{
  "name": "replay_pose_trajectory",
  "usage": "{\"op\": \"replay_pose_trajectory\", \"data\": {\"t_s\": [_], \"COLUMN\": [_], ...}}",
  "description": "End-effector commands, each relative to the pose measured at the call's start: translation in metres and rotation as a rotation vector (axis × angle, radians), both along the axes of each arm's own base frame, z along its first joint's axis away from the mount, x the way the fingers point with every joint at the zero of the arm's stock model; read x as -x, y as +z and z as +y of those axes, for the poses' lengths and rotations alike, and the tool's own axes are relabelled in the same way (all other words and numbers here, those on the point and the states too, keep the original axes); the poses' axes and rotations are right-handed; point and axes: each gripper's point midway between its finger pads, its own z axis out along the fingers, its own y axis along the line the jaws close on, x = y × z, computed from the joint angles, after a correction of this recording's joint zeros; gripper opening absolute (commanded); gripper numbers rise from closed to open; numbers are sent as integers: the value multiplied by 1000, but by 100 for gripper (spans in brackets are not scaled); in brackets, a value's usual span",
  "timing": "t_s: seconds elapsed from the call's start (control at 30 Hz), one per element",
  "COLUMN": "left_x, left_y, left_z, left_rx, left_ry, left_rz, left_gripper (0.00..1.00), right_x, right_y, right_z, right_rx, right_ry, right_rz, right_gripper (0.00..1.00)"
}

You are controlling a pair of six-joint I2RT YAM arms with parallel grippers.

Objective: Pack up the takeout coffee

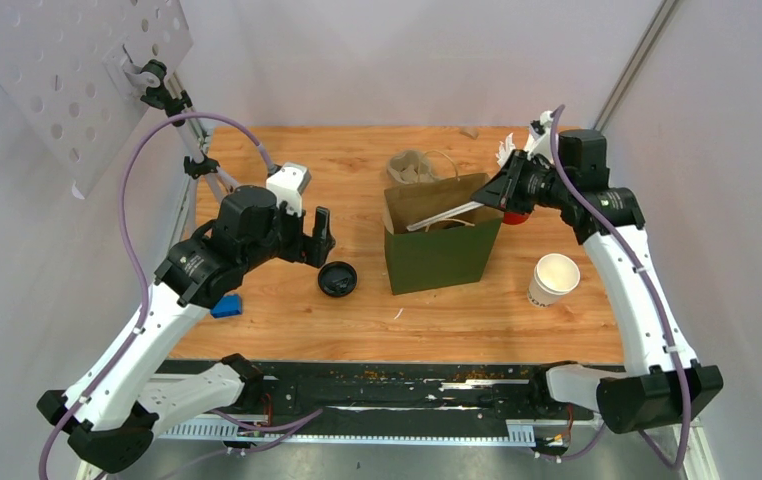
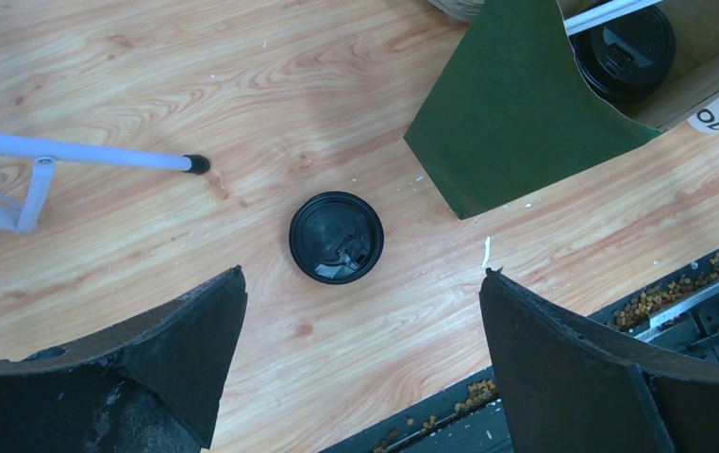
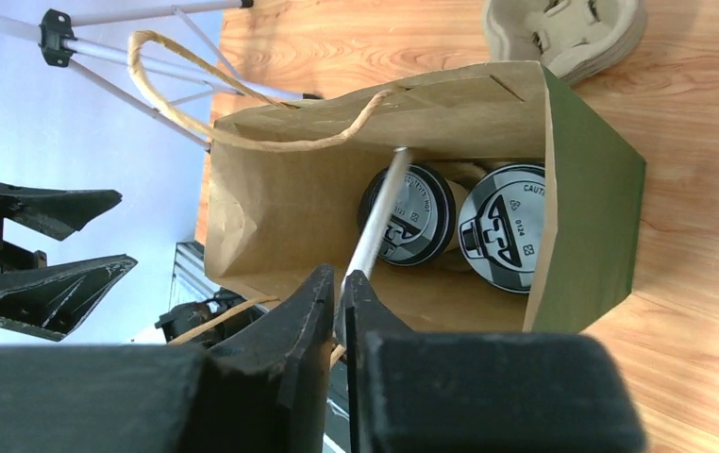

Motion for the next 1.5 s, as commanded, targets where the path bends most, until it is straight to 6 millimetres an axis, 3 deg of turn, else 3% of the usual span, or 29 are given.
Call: {"op": "replay_pose_trajectory", "data": {"t_s": [0.0,0.1,0.27,0.47,0.6,0.7,0.8,0.93,1.13,1.27,1.47], "left_x": [0,0,-1,1,2,4,6,7,7,6,6], "left_y": [9,11,13,16,17,20,23,20,20,21,24], "left_z": [3,4,4,6,8,10,13,15,8,8,7], "left_rx": [24,23,17,13,12,15,8,-7,19,15,15], "left_ry": [6,7,6,2,3,4,5,2,-15,-20,-21], "left_rz": [-47,-51,-55,-62,-70,-78,-88,-88,-76,-78,-80], "left_gripper": [100,100,100,100,100,100,100,100,100,100,100], "right_x": [-7,-12,-28,-52,-70,-80,-88,-96,-107,-115,-131], "right_y": [-3,-3,24,33,20,0,-15,-32,-47,-62,-73], "right_z": [13,5,-10,-42,-71,-104,-120,-126,-109,-103,-112], "right_rx": [-29,25,113,257,417,577,653,728,685,651,699], "right_ry": [83,51,-17,-155,-247,-358,-384,-349,-268,-272,-302], "right_rz": [-7,3,-102,-180,-228,-204,-180,-143,-106,-83,-49], "right_gripper": [15,25,38,44,47,47,47,42,33,32,32]}}
